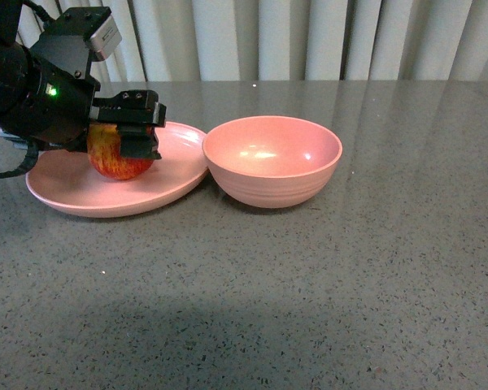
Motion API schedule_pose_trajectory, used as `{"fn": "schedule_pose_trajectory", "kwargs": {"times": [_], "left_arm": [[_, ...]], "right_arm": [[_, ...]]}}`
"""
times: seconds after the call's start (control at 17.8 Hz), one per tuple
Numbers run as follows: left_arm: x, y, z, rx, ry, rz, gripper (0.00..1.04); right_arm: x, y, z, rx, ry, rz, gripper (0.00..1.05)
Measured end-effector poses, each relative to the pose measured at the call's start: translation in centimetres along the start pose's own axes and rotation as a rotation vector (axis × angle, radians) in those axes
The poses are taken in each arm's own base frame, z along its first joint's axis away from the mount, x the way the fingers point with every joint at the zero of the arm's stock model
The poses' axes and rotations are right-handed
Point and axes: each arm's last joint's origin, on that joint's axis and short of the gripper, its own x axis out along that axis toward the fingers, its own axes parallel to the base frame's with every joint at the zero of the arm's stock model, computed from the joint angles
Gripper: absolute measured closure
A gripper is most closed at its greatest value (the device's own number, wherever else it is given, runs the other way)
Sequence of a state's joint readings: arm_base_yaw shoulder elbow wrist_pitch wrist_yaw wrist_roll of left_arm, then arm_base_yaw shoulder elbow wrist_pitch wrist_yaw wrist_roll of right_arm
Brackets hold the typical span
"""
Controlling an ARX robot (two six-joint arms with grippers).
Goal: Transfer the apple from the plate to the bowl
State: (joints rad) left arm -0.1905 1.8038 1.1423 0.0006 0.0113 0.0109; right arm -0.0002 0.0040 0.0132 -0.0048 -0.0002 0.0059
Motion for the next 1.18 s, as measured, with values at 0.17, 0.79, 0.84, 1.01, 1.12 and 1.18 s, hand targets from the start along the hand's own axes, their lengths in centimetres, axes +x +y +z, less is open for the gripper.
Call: {"fn": "schedule_pose_trajectory", "kwargs": {"times": [0.17, 0.79, 0.84, 1.01, 1.12, 1.18], "left_arm": [[-0.2, 0.1, 0.1, 0.007, -0.005, 0.008, 0.36], [-8.2, -3.9, 7.6, 0.097, -0.267, -0.070, 0.36], [-8.1, -5.5, 7.6, 0.119, -0.260, -0.107, 0.36], [-6.9, -8.5, 7.1, 0.139, -0.232, -0.171, 0.36], [-5.2, -10.1, 6.0, 0.143, -0.182, -0.202, 0.36], [-4.4, -10.7, 5.5, 0.139, -0.157, -0.212, 0.36]], "right_arm": [[0.0, 0.0, 0.0, 0.000, 0.000, 0.000, 0.07], [0.0, 0.0, 0.0, 0.000, 0.000, 0.000, 0.07], [0.0, 0.0, 0.0, 0.000, 0.000, 0.000, 0.07], [0.0, 0.0, 0.0, 0.000, 0.000, 0.000, 0.07], [0.0, 0.0, 0.0, 0.000, 0.000, 0.000, 0.07], [0.0, 0.0, 0.0, 0.000, 0.000, 0.000, 0.07]]}}
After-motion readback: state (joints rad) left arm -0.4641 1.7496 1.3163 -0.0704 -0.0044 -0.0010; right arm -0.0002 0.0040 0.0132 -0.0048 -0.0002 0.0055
